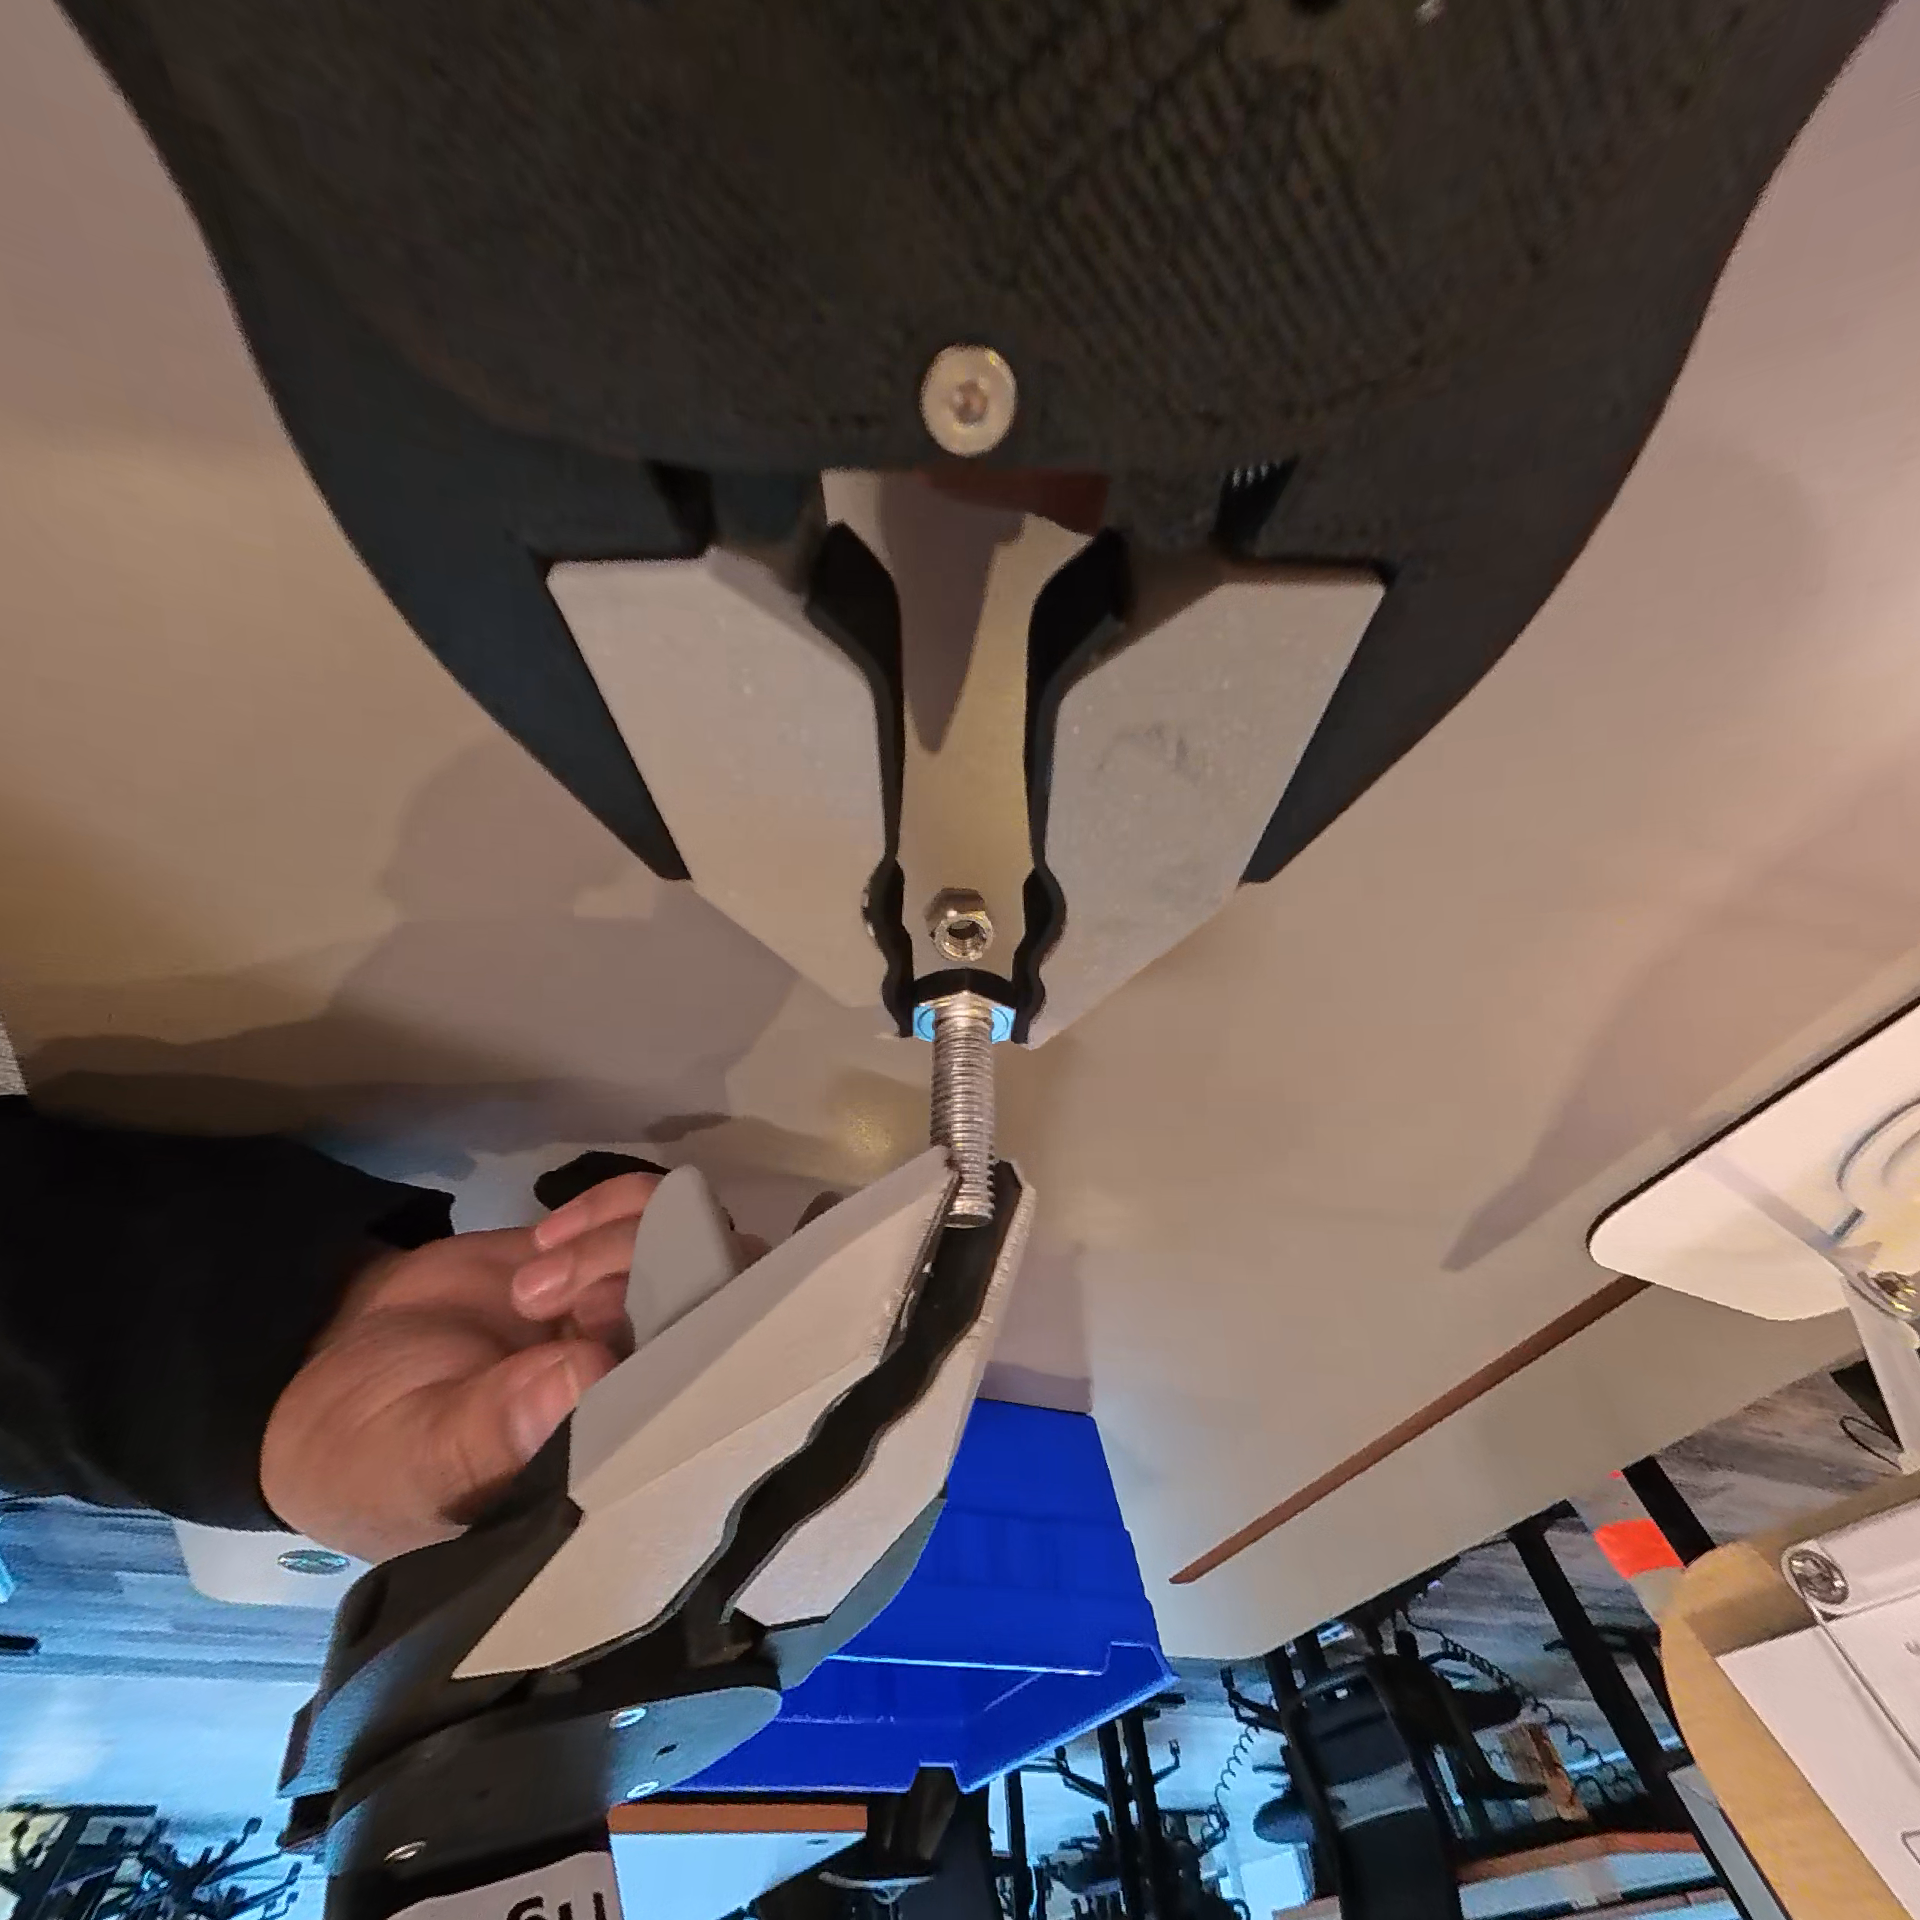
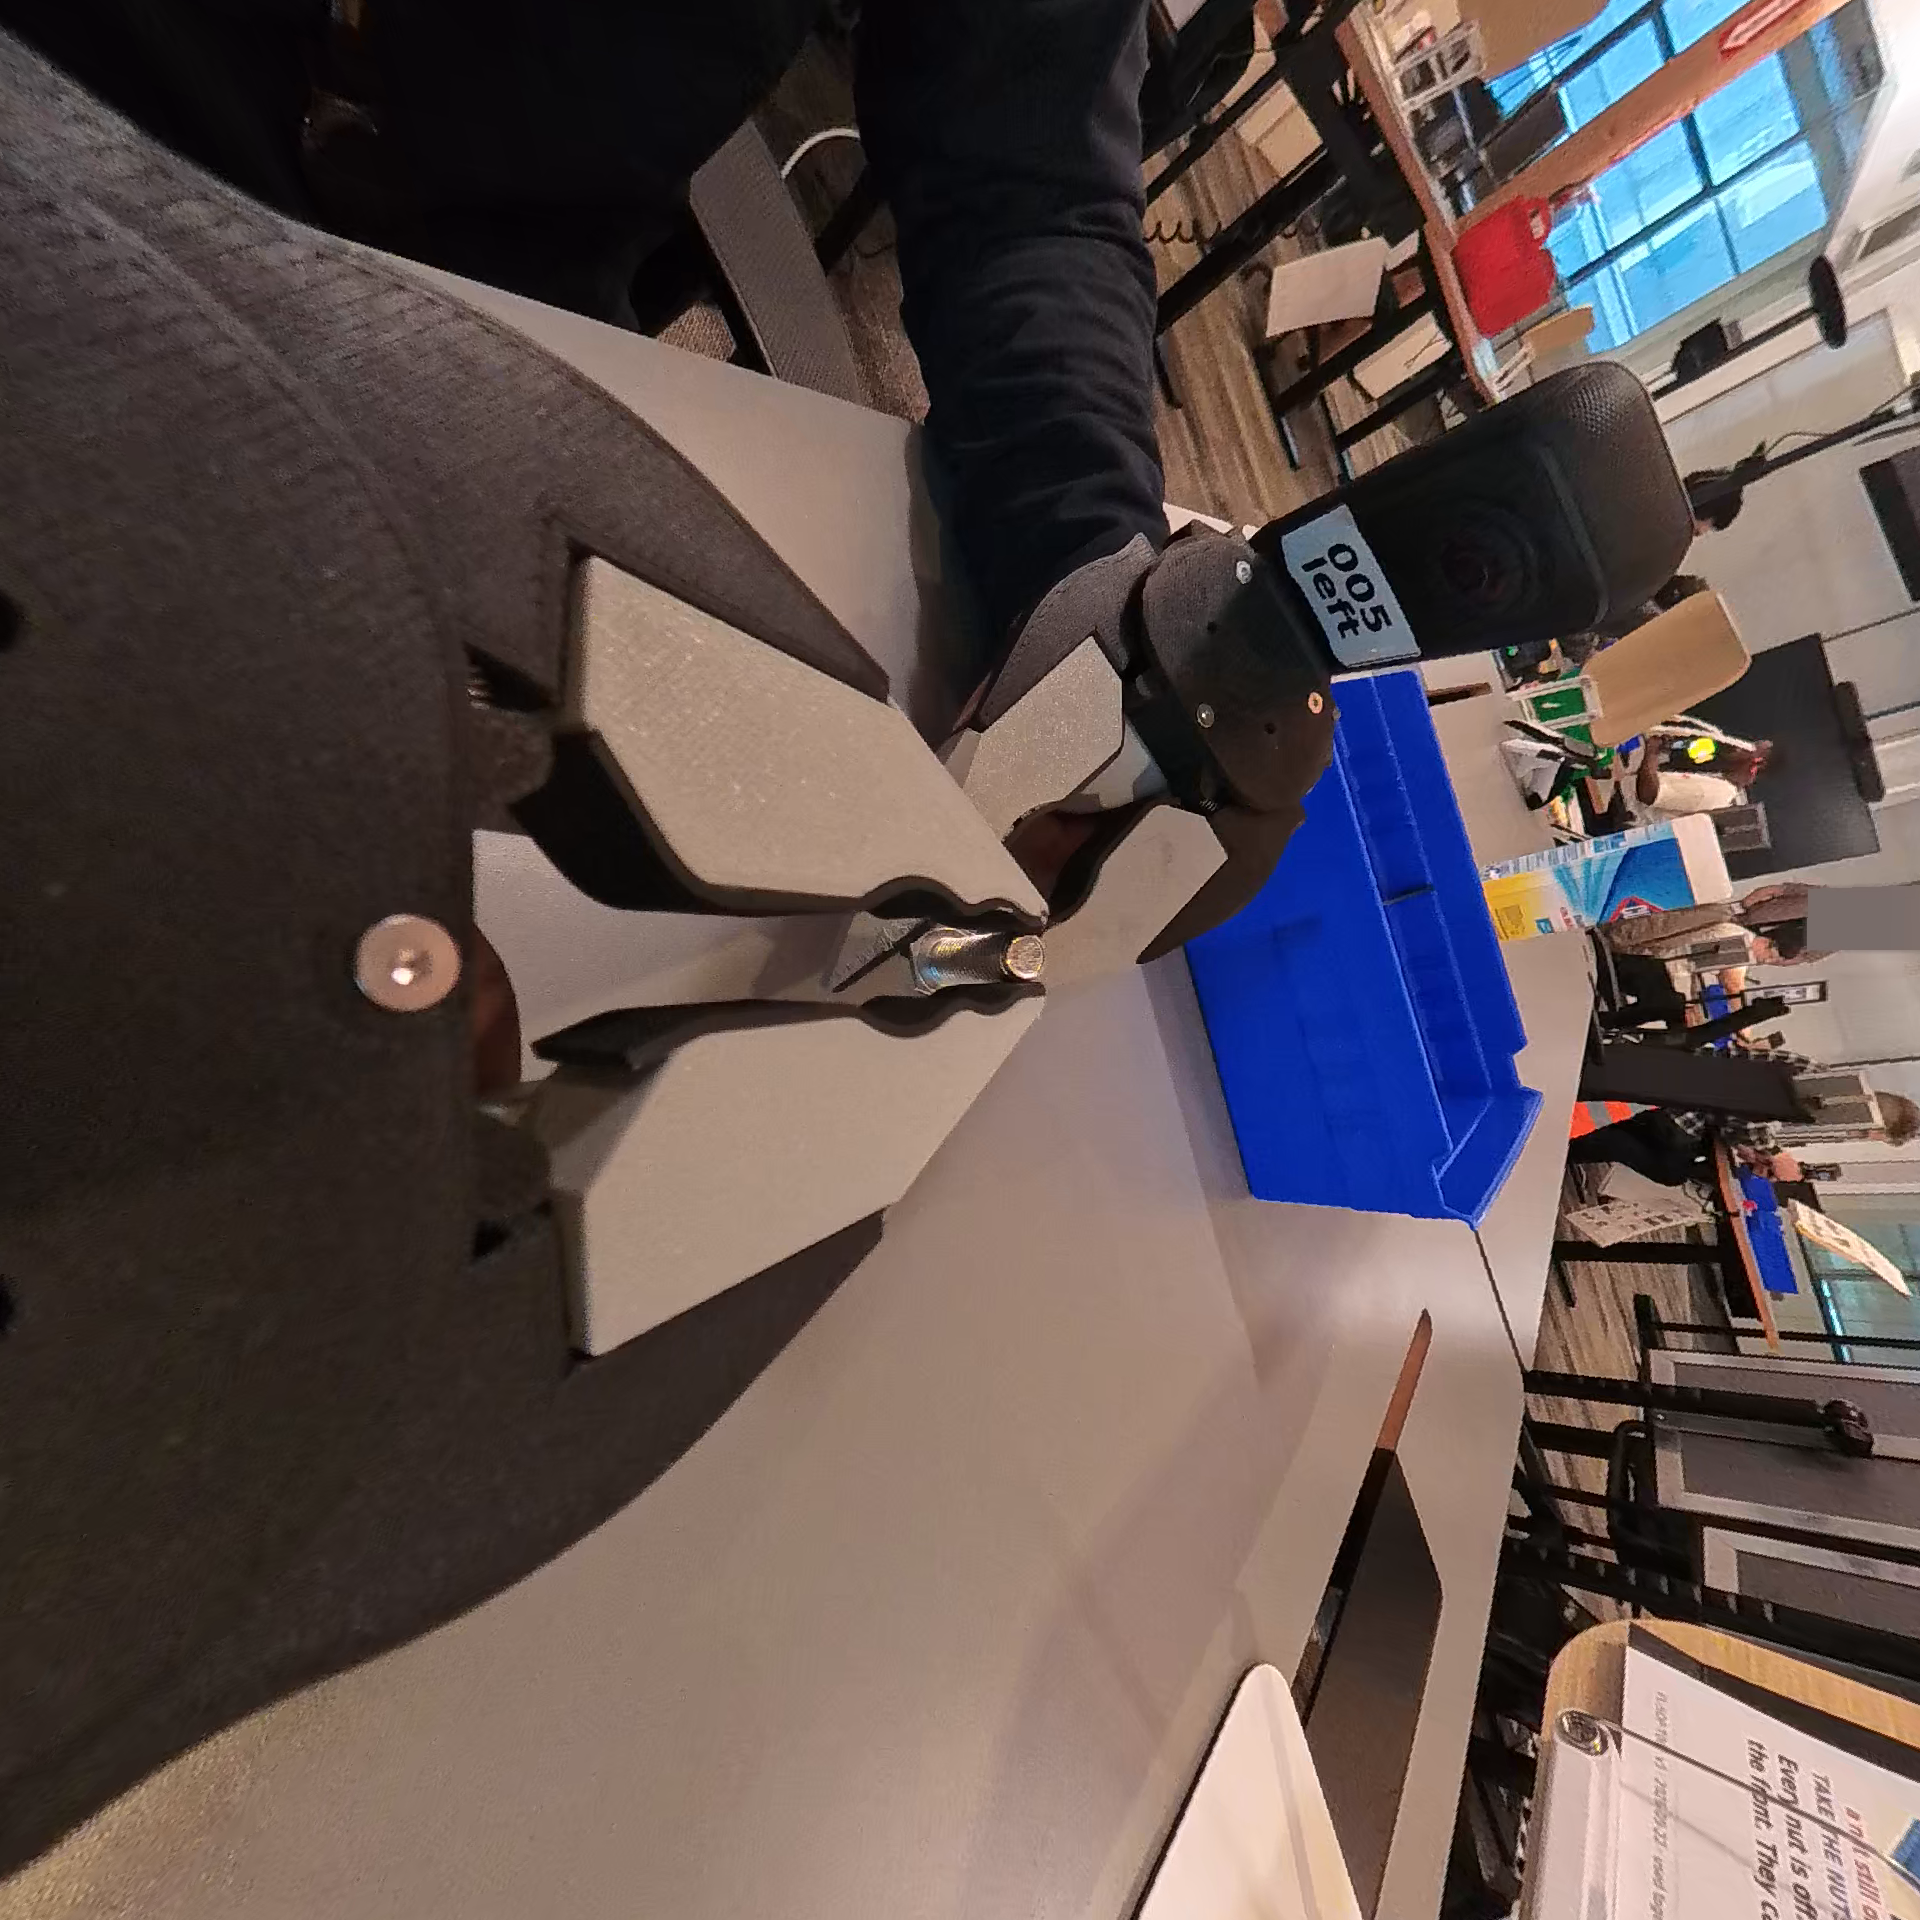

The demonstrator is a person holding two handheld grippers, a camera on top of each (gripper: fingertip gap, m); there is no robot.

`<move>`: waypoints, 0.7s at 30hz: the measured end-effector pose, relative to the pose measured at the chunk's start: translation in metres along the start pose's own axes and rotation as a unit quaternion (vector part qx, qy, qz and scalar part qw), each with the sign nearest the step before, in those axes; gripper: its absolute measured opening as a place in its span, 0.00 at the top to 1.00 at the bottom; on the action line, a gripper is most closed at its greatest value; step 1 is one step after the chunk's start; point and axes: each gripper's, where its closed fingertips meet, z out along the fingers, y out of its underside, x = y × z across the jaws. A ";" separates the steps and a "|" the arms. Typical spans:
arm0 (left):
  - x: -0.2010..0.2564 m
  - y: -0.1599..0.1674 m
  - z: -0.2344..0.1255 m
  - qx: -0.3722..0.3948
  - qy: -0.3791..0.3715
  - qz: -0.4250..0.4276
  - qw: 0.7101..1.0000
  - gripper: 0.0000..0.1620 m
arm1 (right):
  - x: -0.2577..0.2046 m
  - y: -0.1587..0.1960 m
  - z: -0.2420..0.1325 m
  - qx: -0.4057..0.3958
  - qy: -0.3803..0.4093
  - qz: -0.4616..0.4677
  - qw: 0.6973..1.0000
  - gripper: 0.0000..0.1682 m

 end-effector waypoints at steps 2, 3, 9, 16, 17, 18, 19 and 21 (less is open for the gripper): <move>0.000 0.001 0.000 -0.002 0.002 -0.001 1.000 0.90 | 0.000 0.001 0.001 -0.003 0.001 -0.002 1.000 0.96; 0.000 0.002 0.000 -0.004 0.001 0.000 1.000 0.90 | 0.000 0.002 0.001 -0.004 0.002 -0.003 1.000 0.96; -0.009 0.010 -0.001 -0.027 -0.019 0.012 0.999 0.90 | 0.006 0.006 -0.003 -0.026 0.014 -0.006 1.000 0.91; -0.035 0.019 -0.013 -0.024 -0.037 -0.024 0.999 0.90 | 0.047 0.061 -0.014 -0.183 0.105 -0.076 0.975 0.86; -0.036 0.019 -0.014 -0.022 -0.038 -0.026 0.999 0.90 | 0.048 0.068 -0.013 -0.199 0.104 -0.082 0.971 0.86; -0.036 0.018 -0.015 -0.019 -0.037 -0.026 0.999 0.90 | 0.046 0.075 -0.011 -0.211 0.097 -0.083 0.969 0.86; -0.035 0.017 -0.015 -0.018 -0.034 -0.024 0.999 0.90 | 0.045 0.079 -0.010 -0.220 0.092 -0.083 0.968 0.86; -0.034 0.018 -0.015 -0.020 -0.034 -0.020 0.999 0.90 | 0.046 0.085 -0.008 -0.231 0.091 -0.086 0.965 0.85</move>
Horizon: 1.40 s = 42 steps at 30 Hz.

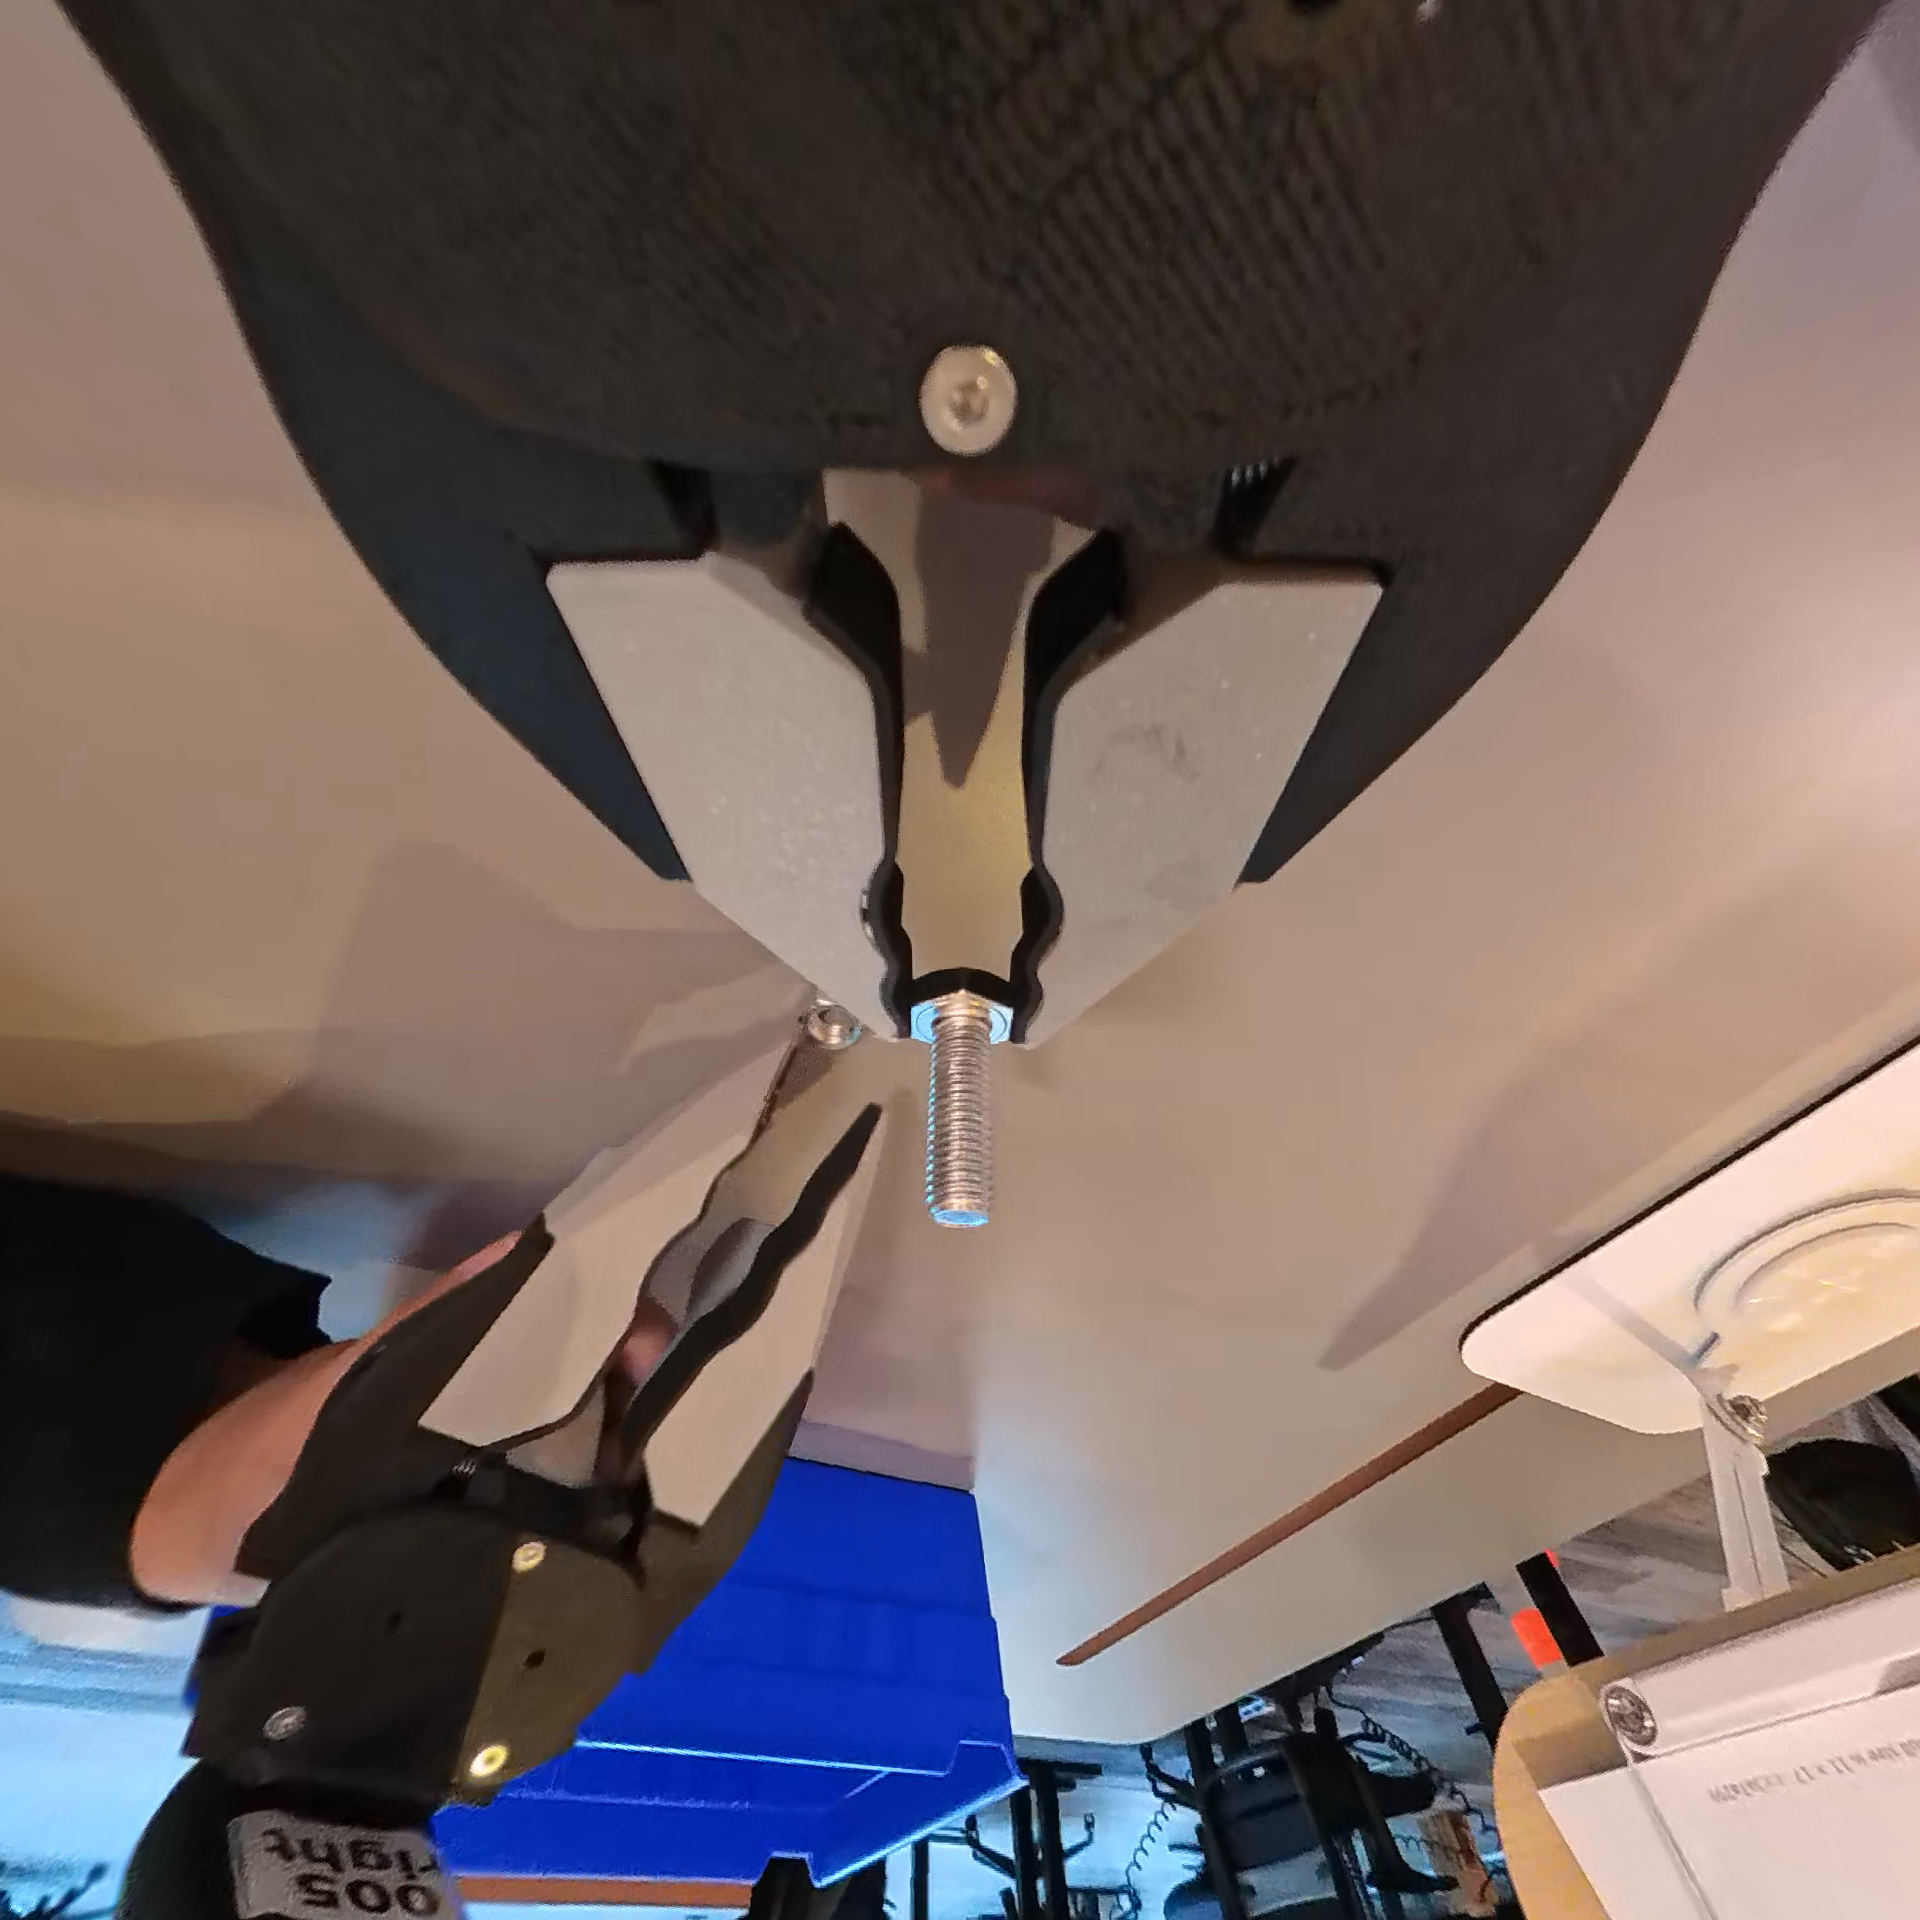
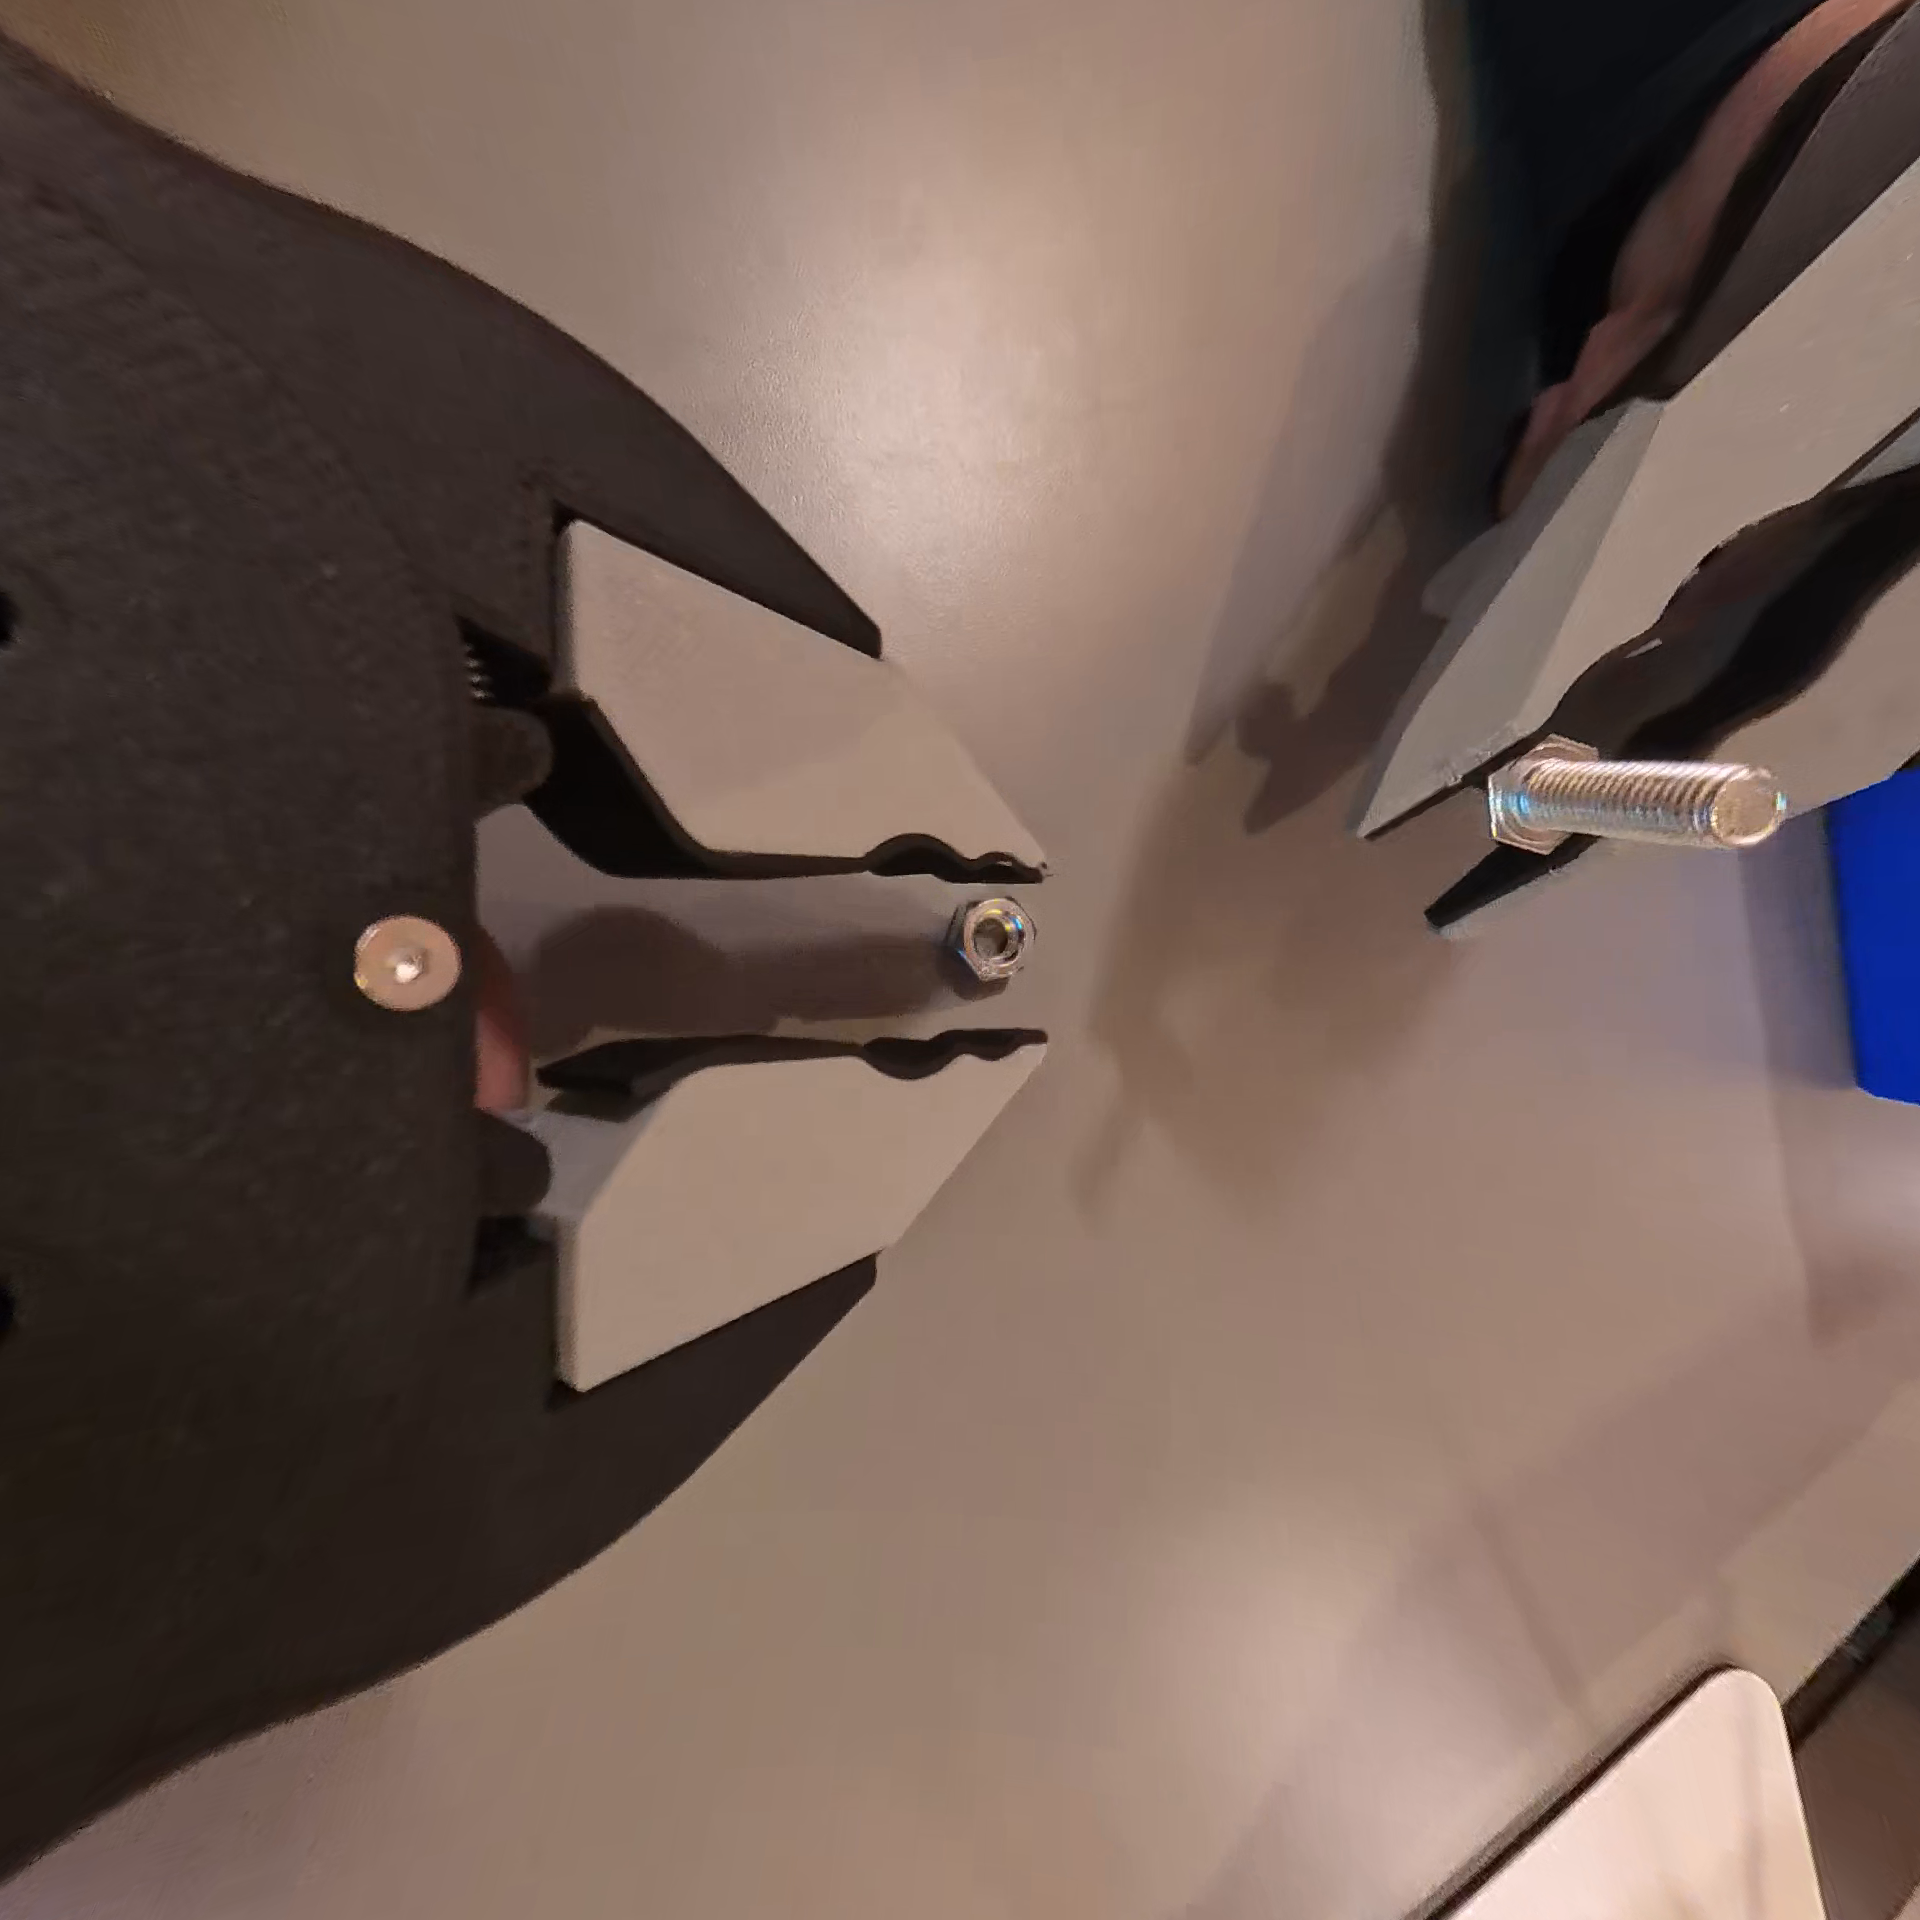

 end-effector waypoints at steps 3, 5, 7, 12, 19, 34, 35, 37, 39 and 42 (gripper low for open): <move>0.002 0.001 0.000 -0.002 0.004 0.000 1.000 0.90 | 0.000 0.002 0.001 0.001 -0.009 0.006 1.000 0.85; 0.003 0.000 0.000 0.002 0.012 -0.005 1.000 0.90 | -0.001 0.002 0.003 0.002 -0.014 0.011 1.000 0.84; 0.005 -0.002 -0.001 0.010 0.019 -0.012 1.000 0.90 | -0.001 0.005 0.006 -0.004 -0.013 0.009 1.000 0.84; 0.009 -0.004 -0.001 0.025 0.047 -0.027 0.998 0.90 | -0.004 0.012 0.013 -0.024 -0.015 0.000 1.000 0.87; 0.018 -0.011 -0.005 0.054 0.091 -0.046 0.993 0.90 | -0.007 0.005 0.011 -0.009 -0.028 -0.003 1.000 0.91; 0.040 -0.022 -0.009 0.083 0.140 -0.036 0.986 0.90 | -0.033 -0.113 -0.047 0.042 -0.106 -0.055 0.992 0.92; 0.041 -0.022 -0.010 0.084 0.139 -0.033 0.986 0.90 | -0.035 -0.113 -0.045 0.031 -0.107 -0.060 0.992 0.92; 0.040 -0.024 -0.010 0.086 0.131 -0.027 0.987 0.90 | -0.039 -0.113 -0.044 0.018 -0.113 -0.065 0.991 0.92; 0.039 -0.026 -0.012 0.090 0.128 -0.026 0.987 0.90 | -0.040 -0.114 -0.044 0.013 -0.112 -0.068 0.991 0.92; 0.037 -0.029 -0.014 0.098 0.123 -0.026 0.987 0.90 | -0.043 -0.114 -0.044 0.003 -0.117 -0.068 0.991 0.92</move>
